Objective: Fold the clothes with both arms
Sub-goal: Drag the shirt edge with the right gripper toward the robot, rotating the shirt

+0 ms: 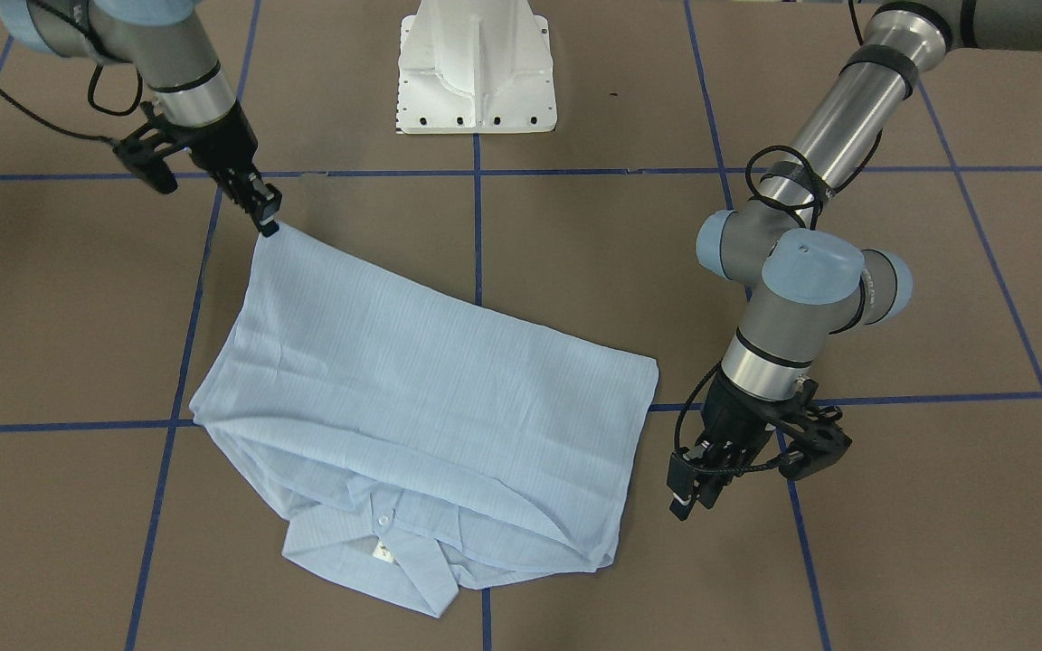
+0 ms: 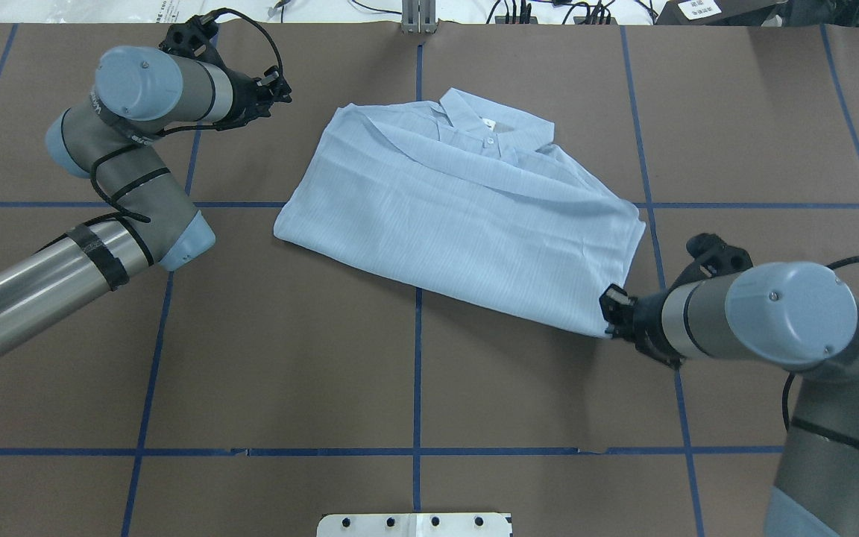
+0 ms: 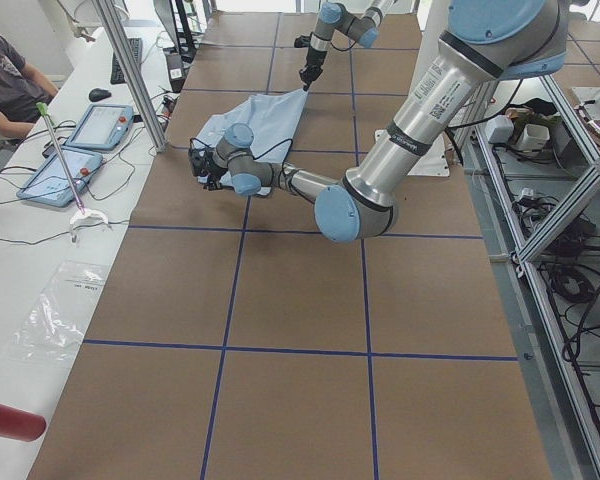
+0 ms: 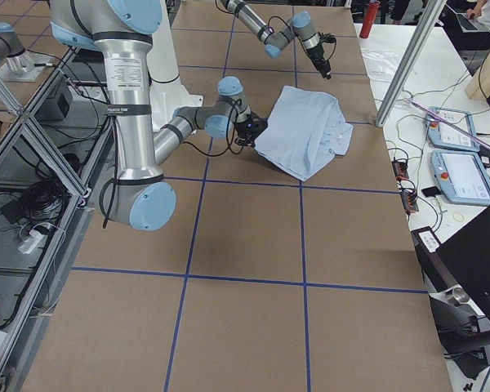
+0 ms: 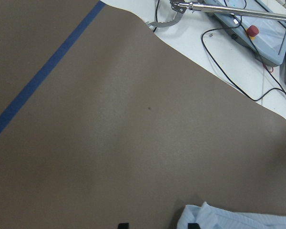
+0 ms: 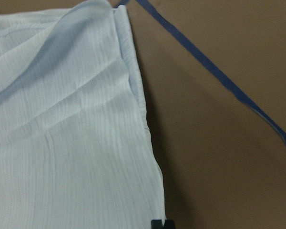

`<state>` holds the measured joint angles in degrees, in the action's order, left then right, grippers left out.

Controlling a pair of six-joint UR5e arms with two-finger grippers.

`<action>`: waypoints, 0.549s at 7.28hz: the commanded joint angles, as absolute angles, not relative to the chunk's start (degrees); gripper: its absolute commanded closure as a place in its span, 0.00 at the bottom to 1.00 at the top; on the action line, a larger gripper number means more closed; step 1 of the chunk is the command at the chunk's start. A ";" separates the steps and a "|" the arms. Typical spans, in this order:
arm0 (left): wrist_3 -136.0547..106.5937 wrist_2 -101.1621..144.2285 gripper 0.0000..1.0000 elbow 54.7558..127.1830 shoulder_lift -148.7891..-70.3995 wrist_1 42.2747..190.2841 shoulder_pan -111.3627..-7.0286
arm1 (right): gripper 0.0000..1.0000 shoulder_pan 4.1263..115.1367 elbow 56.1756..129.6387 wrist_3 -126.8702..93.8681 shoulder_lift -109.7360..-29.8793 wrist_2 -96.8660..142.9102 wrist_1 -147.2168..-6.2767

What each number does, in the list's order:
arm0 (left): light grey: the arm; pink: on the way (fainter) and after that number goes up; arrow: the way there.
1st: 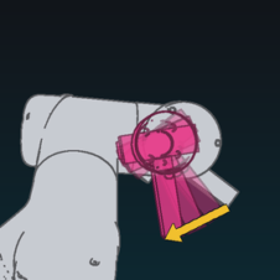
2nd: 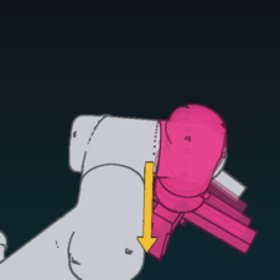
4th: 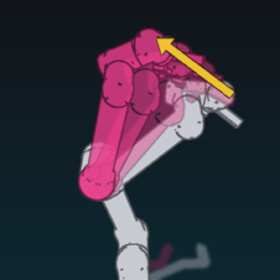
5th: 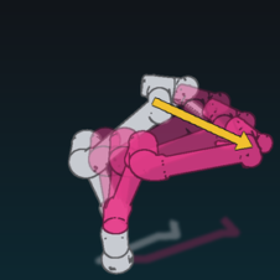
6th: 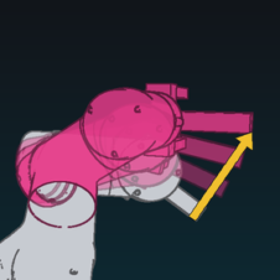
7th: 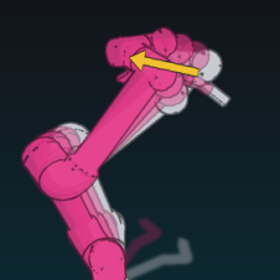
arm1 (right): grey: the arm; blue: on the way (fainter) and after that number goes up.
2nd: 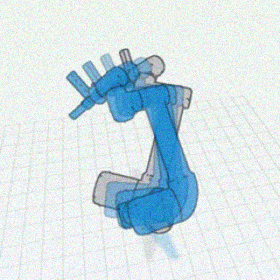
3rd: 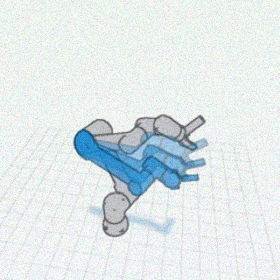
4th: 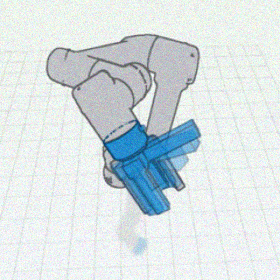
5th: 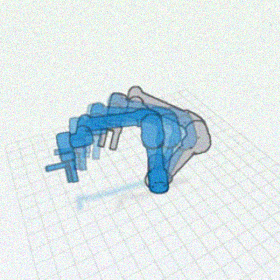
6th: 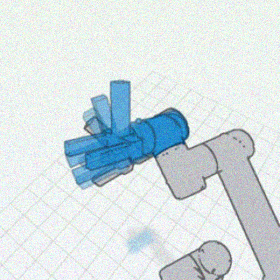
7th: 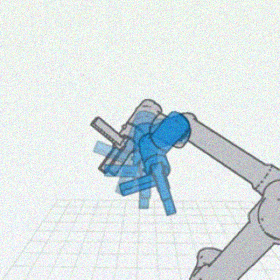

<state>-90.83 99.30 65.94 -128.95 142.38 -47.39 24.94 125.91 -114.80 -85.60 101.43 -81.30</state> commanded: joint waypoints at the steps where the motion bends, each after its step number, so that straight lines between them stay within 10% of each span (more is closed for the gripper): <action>1: -95.86 99.75 0.49 77.36 -123.52 140.38 -43.53 | 1.00 17.17 136.47 -115.40 -86.22 118.47 -94.99; 2: -99.11 99.67 0.49 82.65 -123.23 134.97 -40.63 | 0.85 12.79 136.84 -115.92 -86.05 121.78 -95.10; 3: -101.92 99.75 0.49 87.58 -122.79 131.00 -39.13 | 0.01 10.83 136.93 -116.80 -86.22 122.25 -95.10; 4: -102.82 99.76 0.49 92.15 -119.56 130.00 -36.94 | 0.00 12.38 137.72 -116.89 -86.05 122.86 -95.10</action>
